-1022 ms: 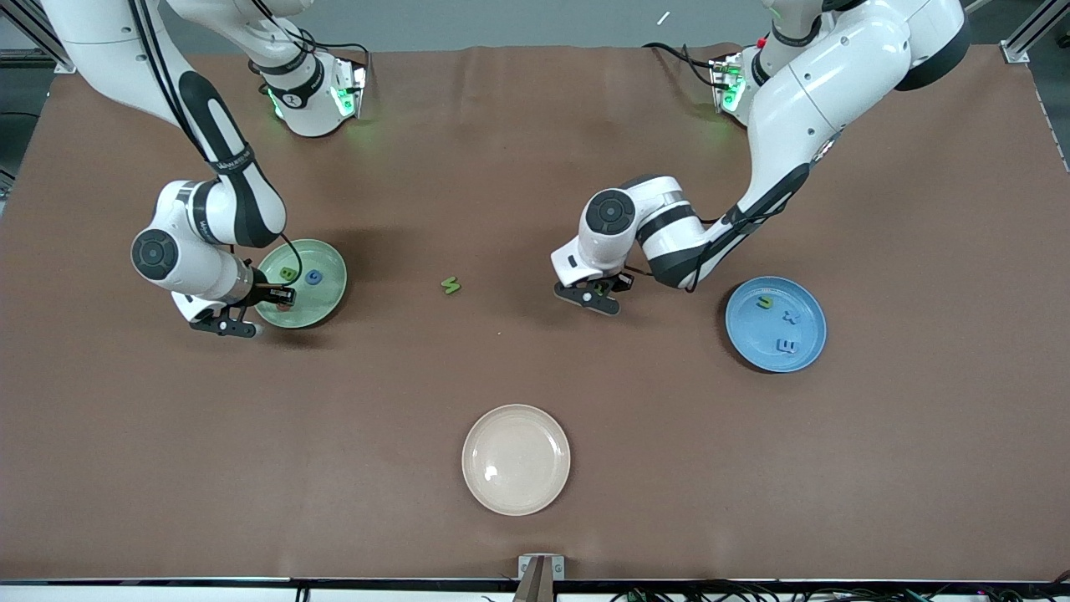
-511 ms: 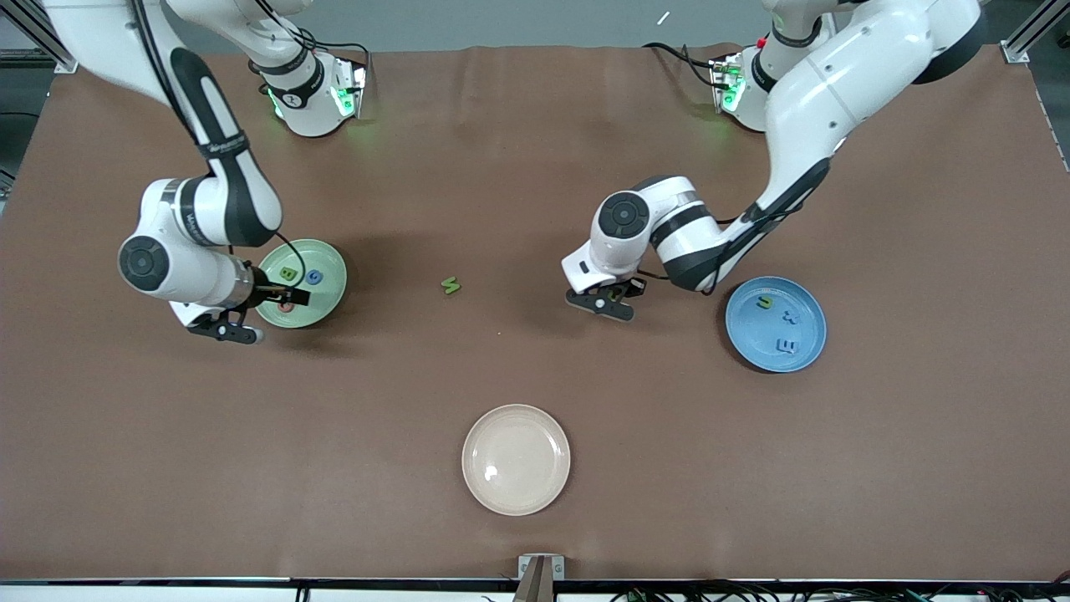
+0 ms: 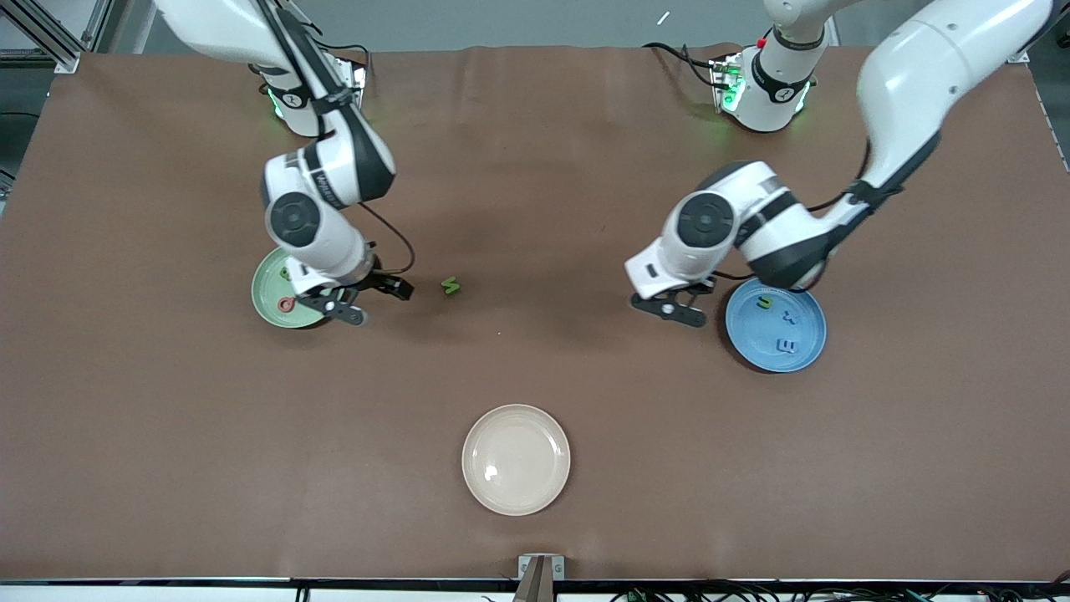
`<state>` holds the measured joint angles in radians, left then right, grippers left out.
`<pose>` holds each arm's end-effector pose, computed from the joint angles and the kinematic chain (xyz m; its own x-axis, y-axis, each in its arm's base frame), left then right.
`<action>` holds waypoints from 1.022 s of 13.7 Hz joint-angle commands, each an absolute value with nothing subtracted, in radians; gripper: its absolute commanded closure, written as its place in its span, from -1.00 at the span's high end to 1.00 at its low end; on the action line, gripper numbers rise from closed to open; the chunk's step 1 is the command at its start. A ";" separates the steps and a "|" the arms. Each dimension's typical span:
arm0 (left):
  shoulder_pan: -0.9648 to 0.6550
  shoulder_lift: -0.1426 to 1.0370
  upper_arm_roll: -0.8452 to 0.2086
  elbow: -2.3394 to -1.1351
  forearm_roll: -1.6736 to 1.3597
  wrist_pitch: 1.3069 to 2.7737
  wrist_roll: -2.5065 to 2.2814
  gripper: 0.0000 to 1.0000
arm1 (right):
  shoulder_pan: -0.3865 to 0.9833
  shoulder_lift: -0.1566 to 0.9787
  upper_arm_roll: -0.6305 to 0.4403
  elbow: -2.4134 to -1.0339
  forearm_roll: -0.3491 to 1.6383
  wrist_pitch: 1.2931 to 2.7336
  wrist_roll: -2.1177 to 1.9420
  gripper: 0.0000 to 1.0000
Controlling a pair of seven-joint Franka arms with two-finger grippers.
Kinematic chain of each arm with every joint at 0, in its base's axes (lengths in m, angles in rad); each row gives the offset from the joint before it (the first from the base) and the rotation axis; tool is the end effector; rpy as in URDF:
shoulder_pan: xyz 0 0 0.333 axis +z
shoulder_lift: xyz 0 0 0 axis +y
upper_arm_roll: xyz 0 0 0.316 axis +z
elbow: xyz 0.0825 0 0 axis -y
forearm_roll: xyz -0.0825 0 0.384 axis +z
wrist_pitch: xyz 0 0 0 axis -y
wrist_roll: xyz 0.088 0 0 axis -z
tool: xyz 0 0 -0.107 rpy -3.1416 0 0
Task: Sort upper and lower case letters into plates
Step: 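Drop the d in the blue plate while the right gripper reaches N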
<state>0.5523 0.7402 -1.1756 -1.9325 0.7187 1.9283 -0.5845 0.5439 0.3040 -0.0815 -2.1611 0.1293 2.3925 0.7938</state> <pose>0.5225 -0.2693 0.2805 0.9191 -0.3484 -0.1837 -0.3600 -0.9324 -0.0324 0.4991 0.2500 0.2495 0.9064 -0.4124 -0.0916 -0.4130 -0.9106 0.0124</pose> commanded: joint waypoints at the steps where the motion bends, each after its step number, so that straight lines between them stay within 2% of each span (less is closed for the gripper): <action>1: 0.716 0.722 -1.224 -2.000 0.748 1.911 -0.461 -1.00 | 0.601 0.340 -0.095 -2.175 0.138 2.463 0.955 1.00; 7: 0.854 0.758 -1.183 -2.014 0.879 1.969 -0.362 -1.00 | 0.669 0.339 -0.097 -2.223 0.137 2.516 1.308 1.00; 14: 0.835 0.779 -1.076 -2.014 0.917 2.121 -0.373 -1.00 | 0.721 0.413 -0.097 -2.207 0.137 2.620 1.434 1.00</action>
